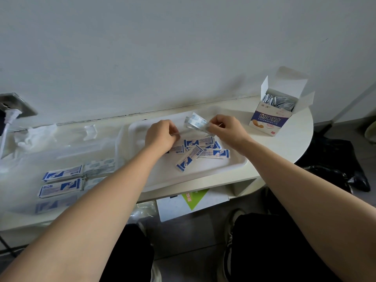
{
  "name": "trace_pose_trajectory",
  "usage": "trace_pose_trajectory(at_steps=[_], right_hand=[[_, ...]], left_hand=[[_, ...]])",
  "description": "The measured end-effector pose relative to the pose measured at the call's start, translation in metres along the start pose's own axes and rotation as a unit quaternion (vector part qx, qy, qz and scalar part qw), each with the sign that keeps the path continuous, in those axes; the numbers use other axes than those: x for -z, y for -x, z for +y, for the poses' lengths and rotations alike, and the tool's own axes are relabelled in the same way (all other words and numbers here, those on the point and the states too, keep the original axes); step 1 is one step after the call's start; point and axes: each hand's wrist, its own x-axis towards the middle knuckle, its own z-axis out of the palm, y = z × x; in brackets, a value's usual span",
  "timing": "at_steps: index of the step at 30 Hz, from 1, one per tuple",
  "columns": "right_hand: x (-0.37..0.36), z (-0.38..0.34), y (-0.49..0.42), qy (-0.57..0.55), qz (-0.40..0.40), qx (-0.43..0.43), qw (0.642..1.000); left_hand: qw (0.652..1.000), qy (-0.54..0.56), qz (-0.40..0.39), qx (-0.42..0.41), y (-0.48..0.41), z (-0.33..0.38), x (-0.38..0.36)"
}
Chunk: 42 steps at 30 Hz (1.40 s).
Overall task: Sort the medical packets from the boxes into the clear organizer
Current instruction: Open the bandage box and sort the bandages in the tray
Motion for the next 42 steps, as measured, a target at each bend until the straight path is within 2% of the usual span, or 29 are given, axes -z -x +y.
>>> trace_pose_trajectory(at_steps=[2, 6, 10, 17, 19, 22, 26, 30, 37, 42], right_hand=[[-0.002, -0.002, 0.001, 0.033, -0.020, 0.043, 0.998], [-0.011, -0.007, 0.005, 0.146, -0.059, 0.140, 0.977], [-0.013, -0.014, 0.012, 0.165, -0.044, 0.182, 0.968], [-0.023, -0.011, 0.017, 0.231, -0.048, 0.240, 0.942], [-0.026, -0.013, 0.019, 0.241, -0.057, 0.246, 0.937], [-0.034, -0.015, 0.022, 0.270, -0.075, 0.252, 0.926], [-0.041, -0.015, 0.024, 0.294, -0.075, 0.273, 0.913], [-0.043, -0.012, 0.026, 0.316, -0.110, 0.286, 0.898], [-0.041, -0.012, 0.024, 0.258, -0.106, 0.248, 0.928], [-0.045, -0.013, 0.022, 0.195, -0.106, 0.195, 0.955]], left_hand=[[0.998, 0.058, 0.010, -0.007, 0.003, 0.001, 0.006], [0.994, 0.076, -0.067, -0.042, 0.012, 0.002, 0.023], [0.986, 0.094, -0.131, -0.048, 0.026, -0.001, 0.037], [0.965, 0.206, -0.160, 0.000, 0.050, -0.009, 0.045], [0.976, 0.151, -0.154, -0.031, 0.056, -0.010, 0.042], [0.991, 0.016, -0.096, -0.092, 0.062, -0.012, 0.035], [0.988, -0.066, -0.039, -0.136, 0.066, -0.014, 0.035], [0.977, -0.152, -0.054, -0.142, 0.070, -0.024, 0.030], [0.984, -0.151, -0.030, -0.085, 0.072, -0.026, 0.031], [0.996, -0.060, -0.046, -0.047, 0.070, -0.021, 0.027]])
